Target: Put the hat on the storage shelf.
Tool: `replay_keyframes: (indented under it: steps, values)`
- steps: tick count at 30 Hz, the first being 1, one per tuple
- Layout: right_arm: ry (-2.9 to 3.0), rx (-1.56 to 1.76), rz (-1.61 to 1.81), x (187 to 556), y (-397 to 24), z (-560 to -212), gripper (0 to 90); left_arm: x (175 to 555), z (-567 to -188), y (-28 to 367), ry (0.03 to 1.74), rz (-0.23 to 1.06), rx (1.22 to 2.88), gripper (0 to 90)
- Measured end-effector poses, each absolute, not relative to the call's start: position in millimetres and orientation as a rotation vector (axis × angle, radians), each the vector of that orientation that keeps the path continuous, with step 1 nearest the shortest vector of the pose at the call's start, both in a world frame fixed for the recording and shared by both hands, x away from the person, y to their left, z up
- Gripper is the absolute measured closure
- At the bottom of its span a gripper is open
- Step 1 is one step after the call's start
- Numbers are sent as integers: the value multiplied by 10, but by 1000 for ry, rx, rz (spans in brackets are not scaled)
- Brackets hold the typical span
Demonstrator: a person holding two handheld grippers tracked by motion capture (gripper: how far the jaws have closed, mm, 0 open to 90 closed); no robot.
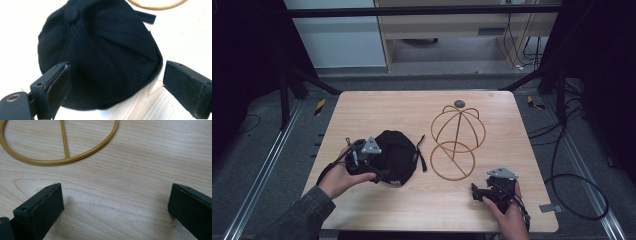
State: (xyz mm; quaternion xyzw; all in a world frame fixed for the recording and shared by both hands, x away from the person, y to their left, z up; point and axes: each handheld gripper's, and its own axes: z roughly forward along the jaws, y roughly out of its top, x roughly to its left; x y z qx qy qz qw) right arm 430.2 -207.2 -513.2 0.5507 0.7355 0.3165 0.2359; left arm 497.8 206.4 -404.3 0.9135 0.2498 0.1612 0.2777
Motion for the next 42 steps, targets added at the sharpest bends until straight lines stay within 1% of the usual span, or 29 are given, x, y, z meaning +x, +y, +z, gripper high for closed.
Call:
replay_keyframes:
  steps: [7,10,16,20,23,26,27,29,30,31,33,37,41,42]
  values:
    - [2018,1508,869,4302,-2073,-5133,4,5185,-4019,1910,677,445,2484,112]
    - [2019,1506,869,4302,-2073,-5133,4,5334,-4001,1863,705,459,2493,127]
    - [2022,1504,870,4302,-2072,-5133,4,5517,-3969,1804,745,418,2493,177]
    - [2020,1508,872,4301,-2069,-5133,4,5602,-4000,1776,763,402,2519,199]
    - [2022,1507,872,4301,-2069,-5133,4,5634,-4023,1770,776,384,2516,231]
    - [2022,1507,872,4301,-2068,-5133,4,5670,-4048,1777,785,375,2520,298]
    - [2022,1507,872,4301,-2068,-5133,4,5670,-4048,1777,785,375,2520,334]
    - [2022,1508,873,4300,-2068,-5133,4,5688,-4049,1797,777,367,2532,422]
    - [2024,1504,871,4301,-2069,-5133,4,5699,-4055,1819,776,340,2523,464]
    - [2024,1503,872,4302,-2069,-5133,4,5695,-4060,1824,780,329,2509,525]
    - [2024,1503,872,4301,-2069,-5132,4,5683,-4061,1833,774,333,2496,611]
    - [2024,1503,873,4301,-2069,-5133,4,5662,-4040,1843,774,339,2484,663]
    - [2025,1502,872,4302,-2069,-5133,4,5621,-3988,1866,773,339,2465,674]
    - [2026,1501,872,4302,-2069,-5133,4,5595,-3947,1884,771,356,2447,676]
